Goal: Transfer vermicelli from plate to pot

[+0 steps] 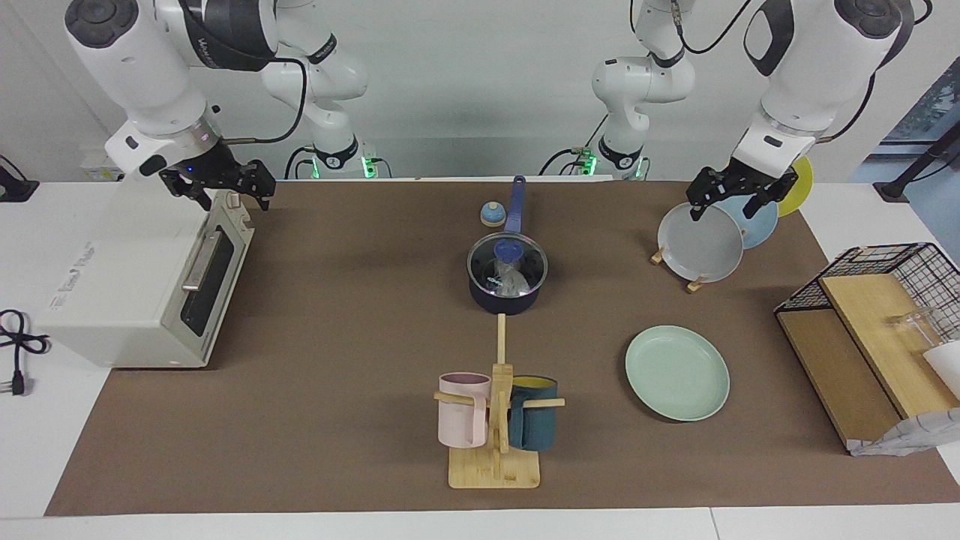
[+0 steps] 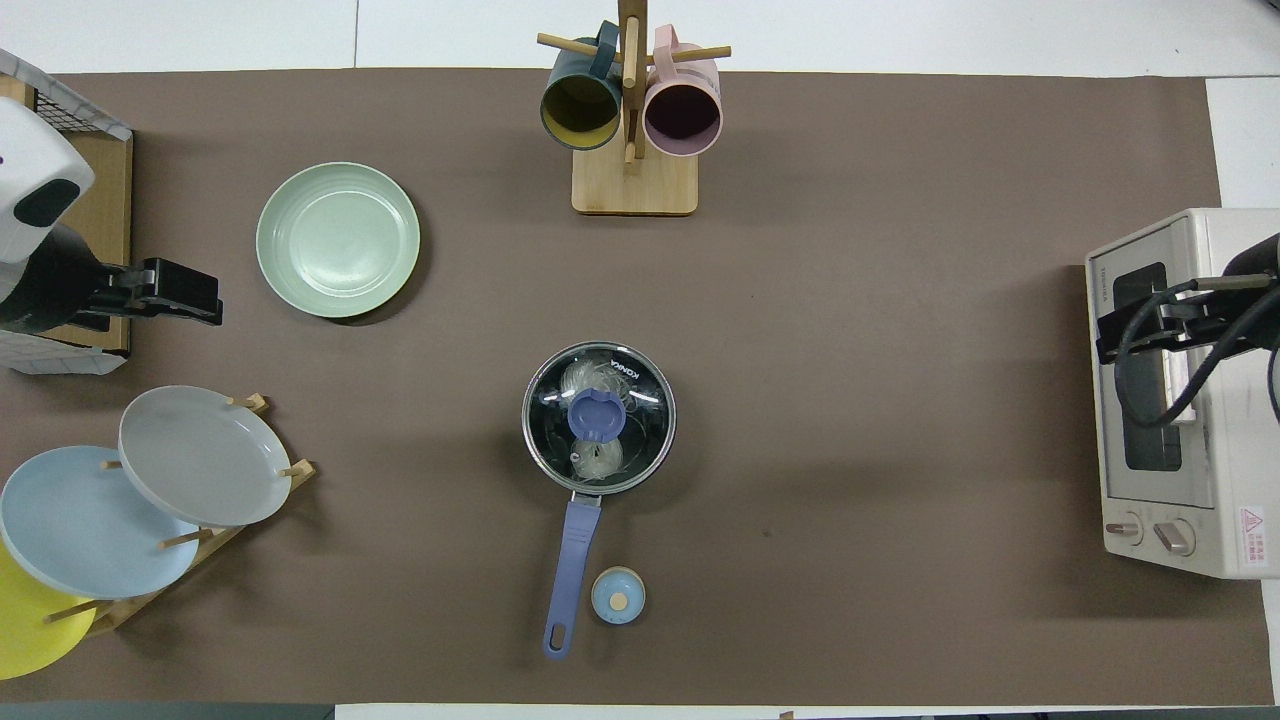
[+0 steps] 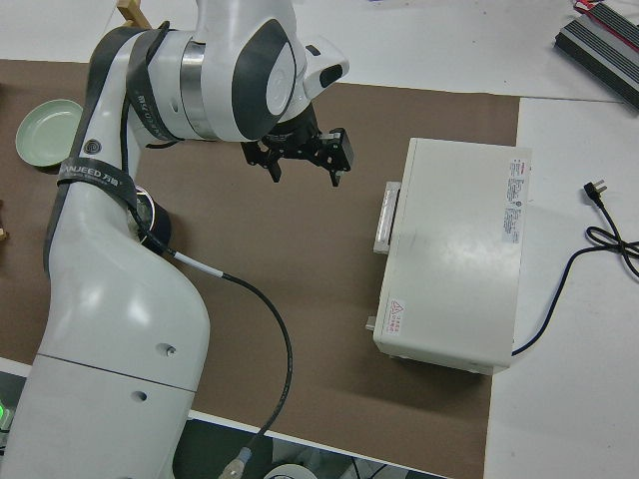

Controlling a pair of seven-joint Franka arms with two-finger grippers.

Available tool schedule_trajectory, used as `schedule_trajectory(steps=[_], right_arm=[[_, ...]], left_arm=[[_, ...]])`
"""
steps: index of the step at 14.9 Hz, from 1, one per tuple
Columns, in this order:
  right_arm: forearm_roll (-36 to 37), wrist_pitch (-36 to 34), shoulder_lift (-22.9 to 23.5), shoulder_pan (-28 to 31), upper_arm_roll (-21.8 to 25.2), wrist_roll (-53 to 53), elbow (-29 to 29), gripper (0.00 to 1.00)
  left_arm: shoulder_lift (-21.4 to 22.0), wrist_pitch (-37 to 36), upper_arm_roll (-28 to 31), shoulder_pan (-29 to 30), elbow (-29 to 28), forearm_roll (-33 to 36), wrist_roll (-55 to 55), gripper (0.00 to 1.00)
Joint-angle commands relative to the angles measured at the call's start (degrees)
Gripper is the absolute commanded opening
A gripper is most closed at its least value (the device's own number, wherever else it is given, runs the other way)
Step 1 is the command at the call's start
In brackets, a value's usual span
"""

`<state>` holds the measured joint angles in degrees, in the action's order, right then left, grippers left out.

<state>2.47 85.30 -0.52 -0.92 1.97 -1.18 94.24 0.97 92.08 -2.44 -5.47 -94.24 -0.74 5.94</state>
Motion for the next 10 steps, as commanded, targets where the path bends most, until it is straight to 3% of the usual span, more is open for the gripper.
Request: schedule_trajectory(steps=[1,10], right_arm=[[0.3,-0.6,0.2,1.4,-1.0,-0.8,-0.5,1.0],[0.2,-0.1,-0.4,0.4,-1.4,-0.3,-1.0,1.0]], left_arm=[[1.5,0.5,-0.5,1.0,-1.5,-0.9,-0.2,1.0],[1.4,0.5,-0.5,1.0,-1.5,-0.9,-0.2,1.0]])
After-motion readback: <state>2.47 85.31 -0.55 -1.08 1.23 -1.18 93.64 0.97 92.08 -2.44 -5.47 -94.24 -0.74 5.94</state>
